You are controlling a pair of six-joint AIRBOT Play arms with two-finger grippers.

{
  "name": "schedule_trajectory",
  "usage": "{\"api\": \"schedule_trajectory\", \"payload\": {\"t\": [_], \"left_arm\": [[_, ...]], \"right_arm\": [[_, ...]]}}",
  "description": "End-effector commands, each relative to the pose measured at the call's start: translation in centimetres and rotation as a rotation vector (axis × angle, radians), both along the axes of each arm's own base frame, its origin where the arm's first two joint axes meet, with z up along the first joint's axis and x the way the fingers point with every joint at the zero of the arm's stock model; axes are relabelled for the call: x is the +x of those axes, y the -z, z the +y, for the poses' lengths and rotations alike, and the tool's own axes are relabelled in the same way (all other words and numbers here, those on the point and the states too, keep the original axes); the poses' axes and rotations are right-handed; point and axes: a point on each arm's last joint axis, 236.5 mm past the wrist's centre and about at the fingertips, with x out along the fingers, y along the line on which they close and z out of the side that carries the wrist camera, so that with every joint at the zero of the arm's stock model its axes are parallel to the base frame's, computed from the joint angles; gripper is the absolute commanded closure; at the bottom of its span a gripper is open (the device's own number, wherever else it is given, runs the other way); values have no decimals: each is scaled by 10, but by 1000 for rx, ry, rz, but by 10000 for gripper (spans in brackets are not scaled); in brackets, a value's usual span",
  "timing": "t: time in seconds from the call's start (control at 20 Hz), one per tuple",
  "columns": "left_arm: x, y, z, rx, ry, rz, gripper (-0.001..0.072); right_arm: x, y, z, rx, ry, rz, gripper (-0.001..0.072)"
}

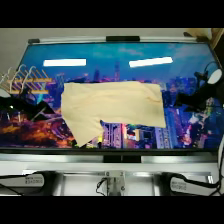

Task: Fold the shirts.

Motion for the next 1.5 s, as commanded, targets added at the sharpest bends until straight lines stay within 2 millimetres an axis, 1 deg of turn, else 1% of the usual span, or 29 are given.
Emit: {"api": "schedule_trajectory", "payload": {"t": [0.0,0.05,0.1,0.2,0.25,0.3,0.4,0.45,0.5,0.55,0.6,0.65,0.7,0.75,0.8,0.95,1.05,1.1,1.15,1.2,1.25,1.3,1.35,1.4,1.45], "left_arm": [[-8,36,-29,-93,-109,-38,131],[-6,44,-31,-66,-115,-51,131],[-1,46,-34,-49,-113,-67,132],[14,44,-40,-48,-143,-111,133],[22,44,-40,-35,-165,-137,182],[27,44,-40,-25,-187,-147,207],[29,45,-46,-20,-181,-152,420],[28,44,-49,-24,-171,-149,520],[26,44,-52,-31,-163,-142,596],[24,42,-53,-38,-156,-138,608],[24,40,-53,-39,-153,-143,673],[25,36,-53,-38,-149,-154,670],[26,30,-54,-35,-133,-175,670],[26,24,-54,-32,-122,-195,670],[27,19,-54,-31,-120,-208,671],[28,7,-55,-31,-115,-234,670],[29,5,-55,-31,-116,-240,671],[29,4,-55,-33,-117,-240,671],[29,3,-56,-36,-118,-242,671],[30,0,-57,-42,-116,-243,671],[33,-3,-57,-45,-115,-252,670],[36,-8,-57,-47,-109,-262,671],[41,-16,-58,-52,-97,-276,671],[46,-29,-59,-57,-64,-306,672],[53,-49,-61,-63,-23,-347,673]], "right_arm": [[-20,0,24,181,6,57,97],[-21,0,25,183,4,59,97],[-22,0,25,181,-4,62,97],[-21,1,22,167,-6,56,97],[-19,2,19,155,-4,50,97],[-19,4,16,139,-5,50,97],[-24,9,3,83,-10,67,96],[-28,16,-1,64,-10,84,96],[-35,27,1,69,-12,104,95],[-41,40,7,92,-3,116,96],[-41,53,22,143,4,101,96],[-40,64,34,180,1,78,96],[-40,76,35,171,9,64,96],[-39,87,32,152,38,50,96],[-39,94,29,143,55,44,96],[-35,107,30,146,68,49,97],[-30,113,43,209,96,53,97],[-25,114,53,258,105,44,97],[-21,112,63,308,106,30,131],[-18,110,71,340,99,23,246],[-20,110,77,340,75,29,275],[-23,111,86,334,37,39,356],[-25,112,95,328,1,48,541],[-27,110,107,332,-34,53,638],[-25,103,114,332,-80,40,639]]}}
